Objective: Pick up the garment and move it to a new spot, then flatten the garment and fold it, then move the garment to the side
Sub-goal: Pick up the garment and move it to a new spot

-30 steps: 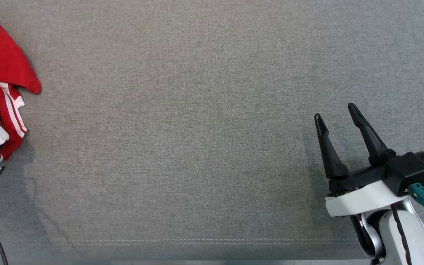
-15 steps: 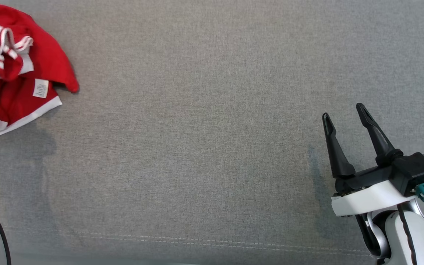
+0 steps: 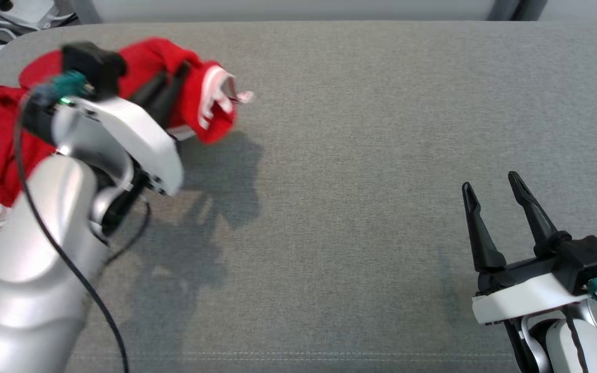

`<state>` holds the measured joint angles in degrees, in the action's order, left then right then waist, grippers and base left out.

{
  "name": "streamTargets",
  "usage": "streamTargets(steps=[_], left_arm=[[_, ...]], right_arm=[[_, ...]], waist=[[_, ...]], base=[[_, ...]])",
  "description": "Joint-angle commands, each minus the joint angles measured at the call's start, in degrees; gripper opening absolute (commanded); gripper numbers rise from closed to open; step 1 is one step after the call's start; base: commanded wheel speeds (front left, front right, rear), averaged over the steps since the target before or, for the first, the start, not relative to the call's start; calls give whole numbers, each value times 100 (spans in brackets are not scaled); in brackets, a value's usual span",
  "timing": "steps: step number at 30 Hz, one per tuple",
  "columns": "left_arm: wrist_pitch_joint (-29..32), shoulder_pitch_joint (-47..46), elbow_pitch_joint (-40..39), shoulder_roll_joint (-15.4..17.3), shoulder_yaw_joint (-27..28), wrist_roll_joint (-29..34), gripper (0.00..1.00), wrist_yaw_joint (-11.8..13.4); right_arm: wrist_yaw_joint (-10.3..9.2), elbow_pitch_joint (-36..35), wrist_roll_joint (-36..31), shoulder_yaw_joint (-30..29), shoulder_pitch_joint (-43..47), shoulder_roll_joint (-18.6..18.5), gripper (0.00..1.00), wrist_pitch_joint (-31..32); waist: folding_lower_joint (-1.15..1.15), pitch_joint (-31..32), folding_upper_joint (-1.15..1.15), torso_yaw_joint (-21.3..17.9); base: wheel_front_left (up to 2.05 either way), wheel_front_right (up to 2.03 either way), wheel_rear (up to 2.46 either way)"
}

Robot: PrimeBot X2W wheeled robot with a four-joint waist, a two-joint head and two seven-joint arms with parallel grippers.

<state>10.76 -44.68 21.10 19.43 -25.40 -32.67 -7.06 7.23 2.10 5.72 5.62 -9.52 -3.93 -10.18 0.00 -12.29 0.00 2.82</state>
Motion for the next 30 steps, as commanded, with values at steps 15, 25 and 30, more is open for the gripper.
streamTargets(steps=[15, 25, 30], left_arm=[[385, 476, -998, -940, -1268, -18, 0, -20], [376, 140, -129, -1154, -1344, -176, 0, -10], [66, 76, 468, -1208, -1231, -234, 100, 6]], right_arm=[[25, -279, 161, -68, 198, 77, 100, -63], [25, -6, 511, 246, 92, 102, 100, -281], [25, 133, 604, 272, 22, 104, 100, -371]], waist=[[0, -90, 0, -1651], [0, -420, 0, -2500], [0, -463, 0, -2452]], base=[[0, 0, 0], [0, 0, 0], [0, 0, 0]])
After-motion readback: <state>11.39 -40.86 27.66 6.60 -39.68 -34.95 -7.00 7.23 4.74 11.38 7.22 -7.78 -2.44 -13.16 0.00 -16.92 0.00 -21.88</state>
